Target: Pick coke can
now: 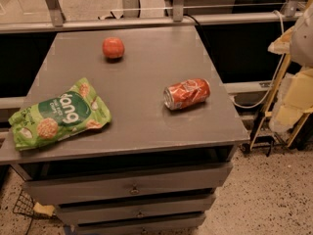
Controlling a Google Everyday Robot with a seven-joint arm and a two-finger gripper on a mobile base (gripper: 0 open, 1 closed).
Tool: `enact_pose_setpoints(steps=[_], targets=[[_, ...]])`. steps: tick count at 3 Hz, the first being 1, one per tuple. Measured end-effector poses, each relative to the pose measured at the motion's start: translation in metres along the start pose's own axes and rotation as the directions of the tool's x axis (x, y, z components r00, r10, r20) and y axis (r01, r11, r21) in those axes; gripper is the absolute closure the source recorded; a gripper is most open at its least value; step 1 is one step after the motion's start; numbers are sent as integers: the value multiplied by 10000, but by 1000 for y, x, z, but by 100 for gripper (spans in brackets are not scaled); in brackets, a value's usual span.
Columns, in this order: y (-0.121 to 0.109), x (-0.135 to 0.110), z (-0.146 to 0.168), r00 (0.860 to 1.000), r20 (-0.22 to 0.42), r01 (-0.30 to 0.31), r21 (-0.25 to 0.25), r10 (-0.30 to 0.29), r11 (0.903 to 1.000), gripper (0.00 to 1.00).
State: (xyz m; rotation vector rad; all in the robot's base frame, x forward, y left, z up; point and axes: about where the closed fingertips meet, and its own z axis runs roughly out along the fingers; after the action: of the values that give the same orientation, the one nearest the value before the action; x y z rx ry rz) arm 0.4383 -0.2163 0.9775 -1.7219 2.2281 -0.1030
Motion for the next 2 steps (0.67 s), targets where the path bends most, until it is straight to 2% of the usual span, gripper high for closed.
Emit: enact_pose_setpoints(steps=[1, 2], targets=[[0, 0, 0, 10000, 1, 0, 2, 0, 10000, 0], [-11, -22, 15, 9980, 217, 591, 6, -591, 9983, 0]])
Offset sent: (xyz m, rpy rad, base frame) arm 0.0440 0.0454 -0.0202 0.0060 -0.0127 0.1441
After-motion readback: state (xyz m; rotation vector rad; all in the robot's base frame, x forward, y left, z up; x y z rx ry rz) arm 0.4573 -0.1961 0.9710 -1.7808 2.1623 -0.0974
